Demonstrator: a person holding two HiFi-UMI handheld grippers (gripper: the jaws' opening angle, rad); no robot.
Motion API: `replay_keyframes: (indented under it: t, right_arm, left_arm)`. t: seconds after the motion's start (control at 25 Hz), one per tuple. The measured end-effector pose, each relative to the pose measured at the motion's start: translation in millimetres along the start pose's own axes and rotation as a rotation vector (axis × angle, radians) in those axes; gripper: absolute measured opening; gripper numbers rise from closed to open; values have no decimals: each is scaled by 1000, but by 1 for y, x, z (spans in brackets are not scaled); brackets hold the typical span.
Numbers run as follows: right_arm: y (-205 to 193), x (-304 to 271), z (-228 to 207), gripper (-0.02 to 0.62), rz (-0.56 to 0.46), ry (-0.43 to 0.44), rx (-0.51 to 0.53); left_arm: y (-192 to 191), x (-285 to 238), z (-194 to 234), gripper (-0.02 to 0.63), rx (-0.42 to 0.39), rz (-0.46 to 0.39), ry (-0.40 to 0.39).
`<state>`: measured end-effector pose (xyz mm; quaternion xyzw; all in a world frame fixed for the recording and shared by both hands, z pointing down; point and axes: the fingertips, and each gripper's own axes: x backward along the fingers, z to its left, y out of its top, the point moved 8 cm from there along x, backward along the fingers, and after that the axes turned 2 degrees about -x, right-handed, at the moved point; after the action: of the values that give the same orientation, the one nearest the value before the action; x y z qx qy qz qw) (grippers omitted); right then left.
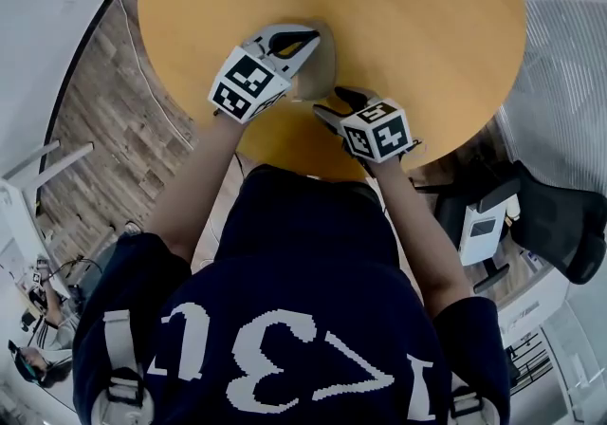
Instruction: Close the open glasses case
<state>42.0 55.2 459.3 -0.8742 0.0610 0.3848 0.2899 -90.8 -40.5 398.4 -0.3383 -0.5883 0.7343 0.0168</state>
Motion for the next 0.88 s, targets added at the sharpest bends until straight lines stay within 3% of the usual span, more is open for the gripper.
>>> replay_keyframes:
  t: [0.16,0.4,0.44,0.56,0.68,0.76,0.88]
  right_arm:
    - [-1,6,-20,235,-70,-42,-79]
    - [17,20,-46,232,-112,-131,-20]
    - [16,20,-42,215,-128,-146,-9]
    - [3,16,-20,45,-180,-173,-11]
    - [-18,0,-2,52,-208,-80,-199]
    - [-24,-12,5,148,-226,-6,-346]
    - [-20,-23,12,149,-260,54,-474]
  left_arm:
    - [-7,-17,-11,14,-55,97,-126]
    - [-14,-14,-10,14,-21,89,-71]
    - [-13,-15,-8,14,-6,88,-74]
    - [-7,-17,-3,14,10,75,-58]
    - [0,-24,2,14,-12,76,-35]
    - [-1,-33,3,14,-30,106,-50]
    - [-5,-38,1,14,-45,108,-59]
